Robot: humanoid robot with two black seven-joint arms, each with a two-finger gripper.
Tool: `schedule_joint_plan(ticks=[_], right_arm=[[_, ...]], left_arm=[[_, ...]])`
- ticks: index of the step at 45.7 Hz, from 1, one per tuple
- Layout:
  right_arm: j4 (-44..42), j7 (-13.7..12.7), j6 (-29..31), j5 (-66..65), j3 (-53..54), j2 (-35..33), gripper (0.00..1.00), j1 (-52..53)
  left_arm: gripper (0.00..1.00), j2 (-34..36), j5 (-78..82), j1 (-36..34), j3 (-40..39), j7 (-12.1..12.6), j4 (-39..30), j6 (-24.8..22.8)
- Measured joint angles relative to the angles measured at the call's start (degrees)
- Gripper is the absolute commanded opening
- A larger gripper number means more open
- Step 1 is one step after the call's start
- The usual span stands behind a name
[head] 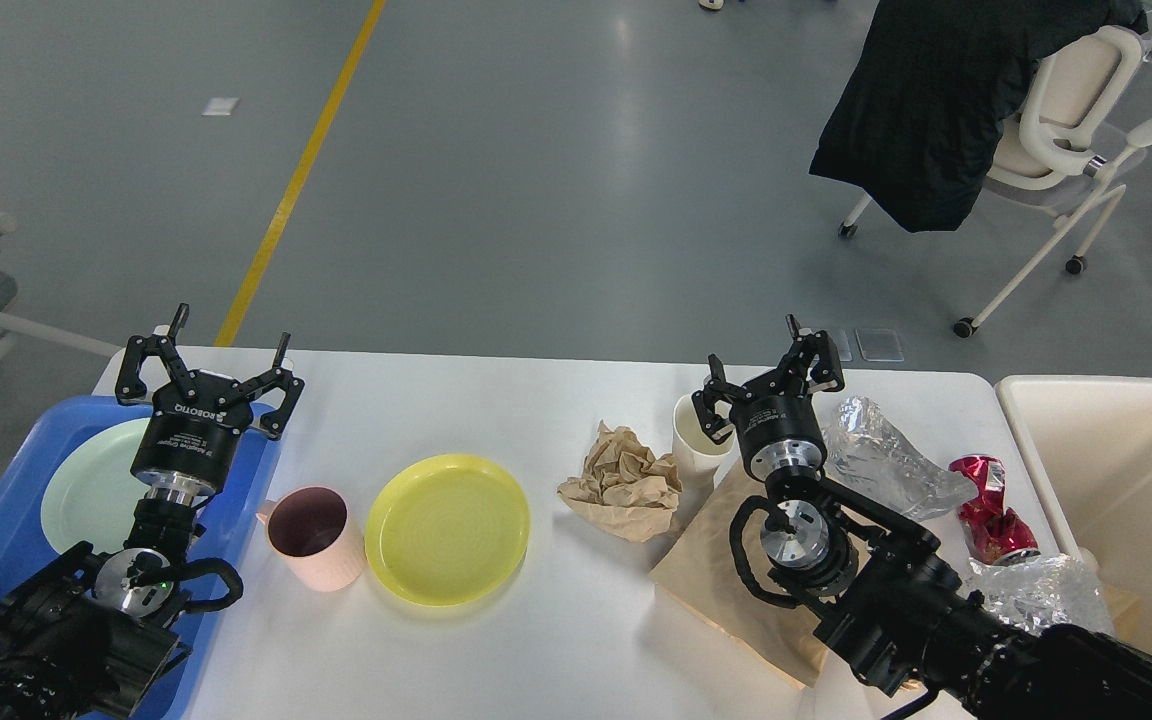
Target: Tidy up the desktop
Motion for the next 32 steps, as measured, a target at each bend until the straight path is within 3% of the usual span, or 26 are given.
schedule_joint_plan(ticks=[15,21,32], right_arm=[[0.00,0.00,0.00,0.00,0.00,0.00,1.00,0.00],[0.00,0.00,0.00,0.00,0.00,0.00,1.00,0.00],[0.00,0.00,0.00,0.00,0.00,0.00,1.00,0.00]], left_arm=[[1.00,-0.57,1.08,-0.70,0.65,0.13,0.14,2.55],[1.00,1.98,6.44,-4.01,6.22,0.18,0.25,10.25],[1.00,11.77,14.03,-15.84,25.08,0.24,0.27,27.71]])
